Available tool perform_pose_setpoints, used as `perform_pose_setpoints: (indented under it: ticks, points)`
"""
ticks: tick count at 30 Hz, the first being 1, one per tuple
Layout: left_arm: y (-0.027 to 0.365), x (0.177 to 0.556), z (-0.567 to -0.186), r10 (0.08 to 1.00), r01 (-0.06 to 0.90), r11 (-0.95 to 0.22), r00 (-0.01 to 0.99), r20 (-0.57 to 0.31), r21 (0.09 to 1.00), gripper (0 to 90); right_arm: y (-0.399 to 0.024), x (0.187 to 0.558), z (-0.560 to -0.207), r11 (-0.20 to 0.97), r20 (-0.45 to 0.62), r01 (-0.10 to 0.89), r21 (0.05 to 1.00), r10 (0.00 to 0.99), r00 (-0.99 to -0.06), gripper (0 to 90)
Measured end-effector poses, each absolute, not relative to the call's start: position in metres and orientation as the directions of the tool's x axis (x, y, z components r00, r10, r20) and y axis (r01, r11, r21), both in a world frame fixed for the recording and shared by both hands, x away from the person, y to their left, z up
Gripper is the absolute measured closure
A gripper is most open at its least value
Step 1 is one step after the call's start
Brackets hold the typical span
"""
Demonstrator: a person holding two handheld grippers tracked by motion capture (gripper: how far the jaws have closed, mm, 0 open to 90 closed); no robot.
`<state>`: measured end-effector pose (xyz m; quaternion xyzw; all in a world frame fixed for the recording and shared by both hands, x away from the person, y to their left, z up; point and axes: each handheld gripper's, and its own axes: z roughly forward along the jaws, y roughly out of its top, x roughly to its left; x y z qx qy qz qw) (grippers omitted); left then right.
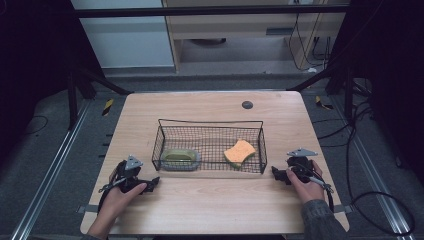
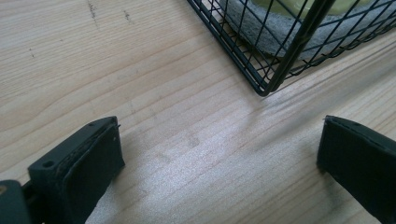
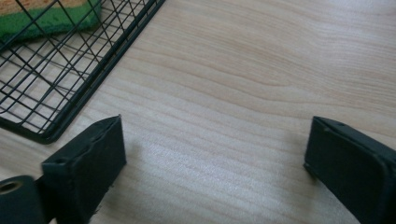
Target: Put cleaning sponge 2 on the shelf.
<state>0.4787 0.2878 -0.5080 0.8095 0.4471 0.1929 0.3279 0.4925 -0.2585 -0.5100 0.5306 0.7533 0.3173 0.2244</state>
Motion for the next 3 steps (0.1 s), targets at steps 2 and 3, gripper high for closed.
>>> perform_pose_setpoints:
  ticks: [2, 3]
  points:
    - [0.2878, 0.4788, -0.508, 0.85, 0.597, -0.386, 0.527, 0.019, 0.704, 0.0, -0.2599, 0.492, -0.5125, 0.227, -0.003, 0.644, 0.73, 0.944, -0.329, 3.6]
    - [0.2879, 0.479, -0.508, 0.849, 0.596, -0.387, 0.528, 0.02, 0.703, 0.0, -0.2602, 0.4921, -0.5125, 0.224, -0.003, 0.646, 0.73, 0.946, -0.325, 3.0]
